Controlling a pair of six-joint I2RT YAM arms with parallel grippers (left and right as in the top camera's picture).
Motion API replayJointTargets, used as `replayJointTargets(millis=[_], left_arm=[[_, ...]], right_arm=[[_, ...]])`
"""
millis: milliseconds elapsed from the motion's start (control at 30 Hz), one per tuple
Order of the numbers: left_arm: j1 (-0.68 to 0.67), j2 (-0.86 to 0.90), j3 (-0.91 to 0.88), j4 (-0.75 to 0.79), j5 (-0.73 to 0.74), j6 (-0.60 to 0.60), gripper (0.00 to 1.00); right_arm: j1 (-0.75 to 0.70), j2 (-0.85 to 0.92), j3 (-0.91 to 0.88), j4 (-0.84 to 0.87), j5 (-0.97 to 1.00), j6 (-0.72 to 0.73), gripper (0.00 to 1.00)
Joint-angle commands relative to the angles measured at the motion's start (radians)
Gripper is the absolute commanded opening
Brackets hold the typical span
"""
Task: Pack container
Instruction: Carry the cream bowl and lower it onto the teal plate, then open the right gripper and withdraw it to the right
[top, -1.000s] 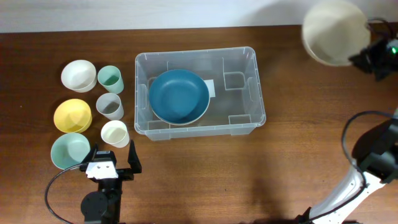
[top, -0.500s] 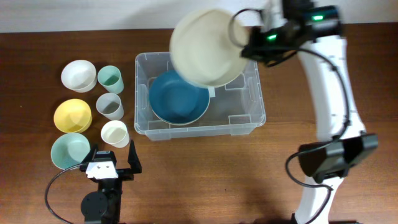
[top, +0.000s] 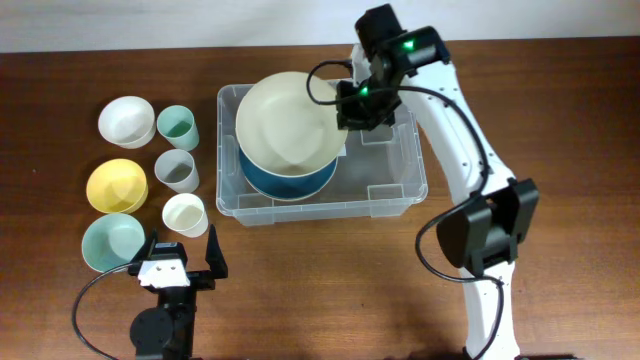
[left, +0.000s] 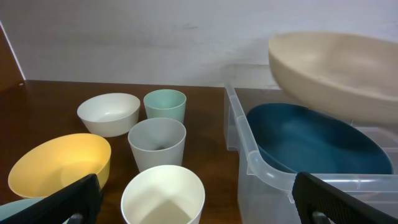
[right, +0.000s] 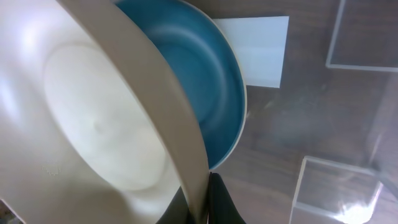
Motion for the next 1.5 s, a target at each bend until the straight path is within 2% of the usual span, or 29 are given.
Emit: replayJointTargets(millis=[0, 500, 933, 1267, 1400, 1467], left_arm=[[0.005, -0.007, -0.003, -0.004, -0.006, 0.012, 0.99], [0.005, -0.007, -0.003, -0.004, -0.006, 0.012, 0.99], [0.005, -0.007, -0.003, -0.004, -0.006, 0.012, 0.99], [0.005, -0.007, -0.003, -0.004, -0.006, 0.012, 0.99], [0.005, -0.007, -0.003, -0.004, -0.006, 0.012, 0.99], [0.005, -0.007, -0.003, -0.004, -0.006, 0.012, 0.99]], right_arm=[[0.009, 0.039, -0.001, 0.021, -0.014, 0.019, 0.04], [0.01, 0.15, -0.005, 0.065, -0.057, 0.03, 0.04], [0.021, 0.158, -0.005, 0.074, -0.085, 0.03, 0.04], [0.034, 0.162, -0.022, 0.074, -0.081, 0.03, 0.1], [0.034, 0.164, -0.027, 0.074, -0.081, 0.03, 0.23], [0.034, 0.164, -0.027, 0.074, -0.082, 0.03, 0.36]])
